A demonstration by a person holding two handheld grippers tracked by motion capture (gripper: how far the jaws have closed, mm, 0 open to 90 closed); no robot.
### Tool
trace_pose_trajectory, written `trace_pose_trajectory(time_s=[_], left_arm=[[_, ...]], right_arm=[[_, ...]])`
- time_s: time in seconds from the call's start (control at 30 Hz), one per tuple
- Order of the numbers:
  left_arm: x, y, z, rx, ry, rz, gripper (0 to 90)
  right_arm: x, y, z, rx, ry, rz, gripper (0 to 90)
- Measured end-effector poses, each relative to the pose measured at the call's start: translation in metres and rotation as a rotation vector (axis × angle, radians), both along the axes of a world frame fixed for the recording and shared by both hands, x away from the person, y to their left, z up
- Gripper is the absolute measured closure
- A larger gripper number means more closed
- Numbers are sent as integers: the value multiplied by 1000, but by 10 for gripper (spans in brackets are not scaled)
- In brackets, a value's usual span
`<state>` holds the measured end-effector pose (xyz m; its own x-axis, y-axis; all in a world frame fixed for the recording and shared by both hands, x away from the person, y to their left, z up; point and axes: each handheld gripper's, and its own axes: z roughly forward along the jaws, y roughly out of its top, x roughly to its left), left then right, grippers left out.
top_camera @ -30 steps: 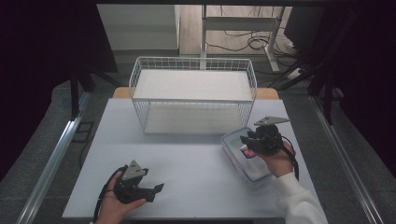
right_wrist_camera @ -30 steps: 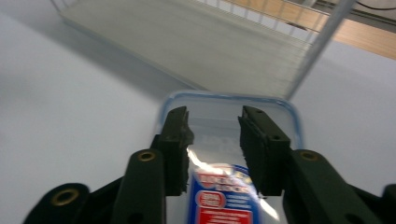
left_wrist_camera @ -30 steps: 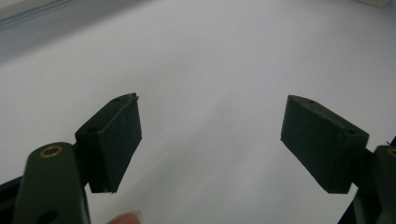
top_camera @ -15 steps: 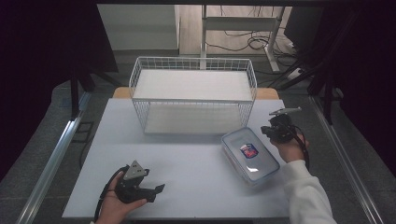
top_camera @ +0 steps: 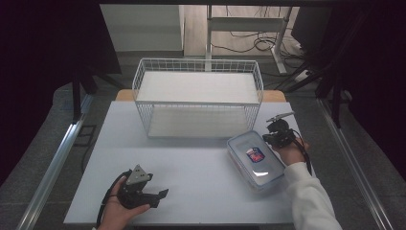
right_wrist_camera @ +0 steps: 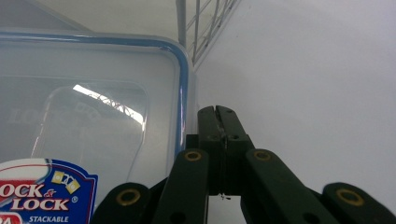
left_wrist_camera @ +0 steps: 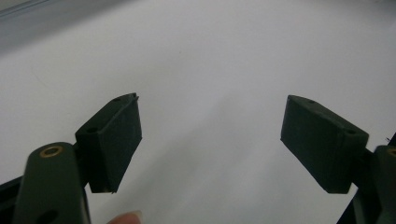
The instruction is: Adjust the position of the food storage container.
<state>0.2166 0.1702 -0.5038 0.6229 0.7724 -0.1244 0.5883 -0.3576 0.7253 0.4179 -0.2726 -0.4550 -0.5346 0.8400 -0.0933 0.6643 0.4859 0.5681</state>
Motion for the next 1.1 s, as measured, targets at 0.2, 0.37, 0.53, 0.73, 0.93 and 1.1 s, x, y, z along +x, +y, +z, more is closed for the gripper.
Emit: trace_pose_trajectory(time_s=[0.2,0.37,0.53,0.73,0.93,1.1], left_arm=[[1,-1,0,3,2,-6,203],[1,-1,1,0,-3,-3,204],[0,-1,1,0,-4,-5,204],[0,0,1,2,-2,-7,204],[0,0,0,2,0,-3,204],[1,0,0,2,1,-2,204]], right_arm=[[-4,5,0,0,6,42,894],[-12,18,-1,0,14,84,894],[-25,50,-1,-41,10,203,894],[-35,80,-2,-58,11,295,894],[-43,102,-4,-55,11,363,894],[-51,120,-5,-54,15,421,894]])
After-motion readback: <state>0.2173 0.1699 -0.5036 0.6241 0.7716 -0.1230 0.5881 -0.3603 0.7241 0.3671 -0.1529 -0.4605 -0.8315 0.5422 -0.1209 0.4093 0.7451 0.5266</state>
